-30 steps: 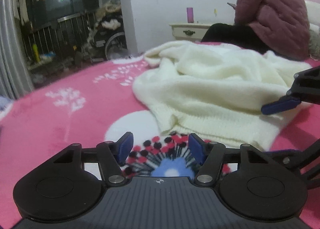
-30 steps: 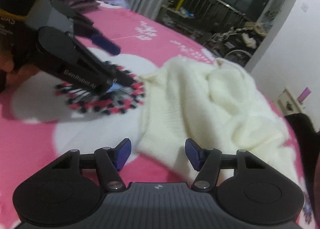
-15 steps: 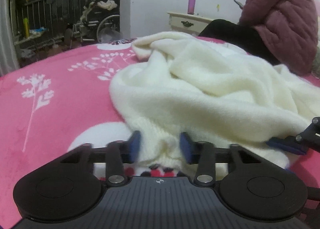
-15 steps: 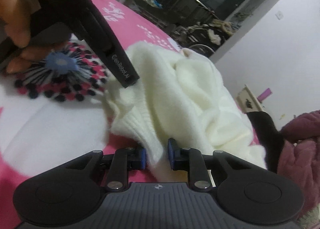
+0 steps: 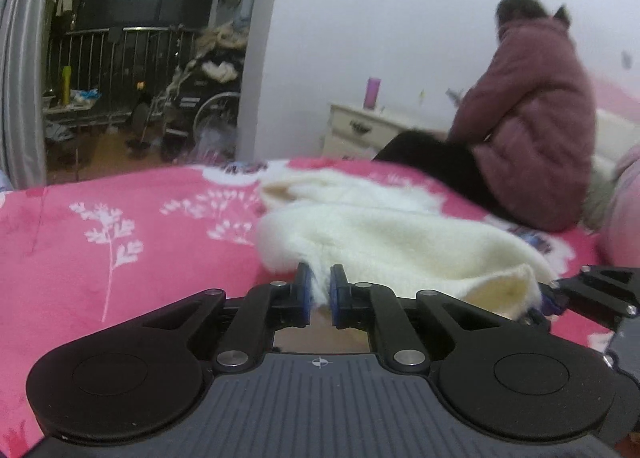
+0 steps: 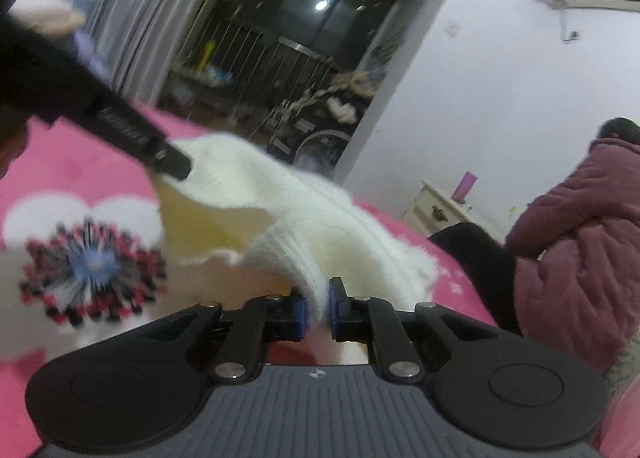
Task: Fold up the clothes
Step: 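Grasp the sweater edge with the left gripper while the right gripper grasps another edge, then lift the sweater with both grippers and shake it out in the air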
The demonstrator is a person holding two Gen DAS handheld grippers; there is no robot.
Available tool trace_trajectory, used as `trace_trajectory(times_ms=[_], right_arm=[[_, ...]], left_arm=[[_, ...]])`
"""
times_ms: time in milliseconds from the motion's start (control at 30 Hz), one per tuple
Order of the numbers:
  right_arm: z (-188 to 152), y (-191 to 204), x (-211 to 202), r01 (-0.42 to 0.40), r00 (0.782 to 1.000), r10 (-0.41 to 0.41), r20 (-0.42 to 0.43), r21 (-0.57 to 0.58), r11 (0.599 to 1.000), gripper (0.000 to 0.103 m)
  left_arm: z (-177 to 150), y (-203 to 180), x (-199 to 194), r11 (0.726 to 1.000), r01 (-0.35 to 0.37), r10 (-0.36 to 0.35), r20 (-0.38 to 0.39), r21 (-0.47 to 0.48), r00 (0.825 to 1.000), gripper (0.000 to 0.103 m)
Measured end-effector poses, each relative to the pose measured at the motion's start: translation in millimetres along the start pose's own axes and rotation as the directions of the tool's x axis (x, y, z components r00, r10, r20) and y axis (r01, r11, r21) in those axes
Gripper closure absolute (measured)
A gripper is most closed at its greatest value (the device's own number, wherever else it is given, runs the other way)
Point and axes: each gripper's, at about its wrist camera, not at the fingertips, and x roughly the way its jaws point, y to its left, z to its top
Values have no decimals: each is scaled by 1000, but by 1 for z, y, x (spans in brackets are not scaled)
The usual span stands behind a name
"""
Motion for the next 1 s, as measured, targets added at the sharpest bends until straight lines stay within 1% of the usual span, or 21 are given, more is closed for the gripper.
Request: trace_trajectory(times_ms=[133,367,433,533,667,767,833,933,1000], right_arm=[[13,-6,-34,8,998,-7,56,-18,1000,91],[26,-19,-113,5,989,-7,150,9,1000,91],[29,-19,-141,-11,986,6,169,30,1000,91],[33,-19,-181,-38,981,27,194,54,998,91],[29,-14,-234,-81,974,62,220,81,993,91],[23,-8,-276,-113,968,89,236,92,989,91],[19,-5,-300,-146,966,116,229,119,982,91],[12,-4,-328,-185,965,148,218,162,969,91],[7,-2,-345,-200,965,162,207,175,964,91]], left_arm=[[8,-2,-34,998,40,-38,37,-56,999,96],[10,-24,-104,996,92,-93,97,8,991,96],[8,-27,-123,994,106,-106,100,3,989,96],[3,-29,-156,991,131,-127,104,-34,986,96],[-6,-29,-203,981,173,-162,116,-83,980,96],[-15,-35,-236,982,182,-176,111,-46,978,96],[-19,-36,-251,980,193,-188,87,-52,978,96],[-22,-41,-273,980,197,-194,66,-41,979,96],[-24,-44,-280,980,198,-196,54,-35,979,96]])
